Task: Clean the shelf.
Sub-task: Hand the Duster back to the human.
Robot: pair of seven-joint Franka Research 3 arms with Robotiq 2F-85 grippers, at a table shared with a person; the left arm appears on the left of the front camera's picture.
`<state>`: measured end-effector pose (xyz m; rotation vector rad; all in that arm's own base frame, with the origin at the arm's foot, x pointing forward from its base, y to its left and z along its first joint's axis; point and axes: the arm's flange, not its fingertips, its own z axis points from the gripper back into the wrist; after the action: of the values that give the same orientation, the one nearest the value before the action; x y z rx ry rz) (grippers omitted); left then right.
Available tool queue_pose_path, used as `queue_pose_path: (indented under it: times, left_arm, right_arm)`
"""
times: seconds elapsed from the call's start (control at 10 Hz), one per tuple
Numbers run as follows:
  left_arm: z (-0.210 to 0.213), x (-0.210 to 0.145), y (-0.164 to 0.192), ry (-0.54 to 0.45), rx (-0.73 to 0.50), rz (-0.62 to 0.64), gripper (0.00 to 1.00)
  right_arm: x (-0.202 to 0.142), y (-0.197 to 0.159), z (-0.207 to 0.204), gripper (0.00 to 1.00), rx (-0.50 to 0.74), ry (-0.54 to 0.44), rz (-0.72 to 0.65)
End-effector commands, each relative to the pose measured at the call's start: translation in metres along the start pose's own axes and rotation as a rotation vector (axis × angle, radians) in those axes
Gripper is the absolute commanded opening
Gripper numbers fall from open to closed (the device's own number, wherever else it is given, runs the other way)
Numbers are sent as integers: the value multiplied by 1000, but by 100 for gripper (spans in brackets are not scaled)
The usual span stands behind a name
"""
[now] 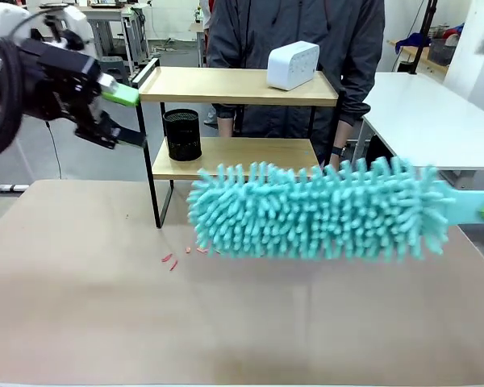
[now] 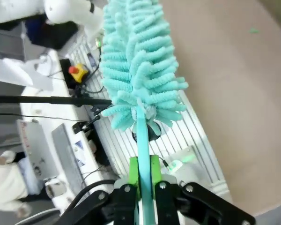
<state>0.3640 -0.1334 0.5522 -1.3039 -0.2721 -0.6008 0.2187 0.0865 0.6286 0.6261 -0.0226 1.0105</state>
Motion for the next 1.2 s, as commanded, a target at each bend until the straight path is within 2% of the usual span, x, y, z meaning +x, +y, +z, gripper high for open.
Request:
queue_pose_path:
  times: [0.0,0.3,0.6,0.9,1.1]
  left_arm:
    - [-35,20,1,93,-40,-84,100]
    - [-90,25,1,254,-66,-154,100]
    - [-125,13,6,426,-184,-234,100]
    - [-136,7,4,483,-296,-255,100]
    - [-137,4,4,484,-291,-257,100]
  right_arm:
    - [49,-13,13,12,100,66,19]
    - [88,-37,-3,12,215,125,5]
    - [95,-56,0,12,257,104,-28]
    - [95,-66,-7,12,280,99,-43]
    - [95,-67,-8,12,282,97,-44]
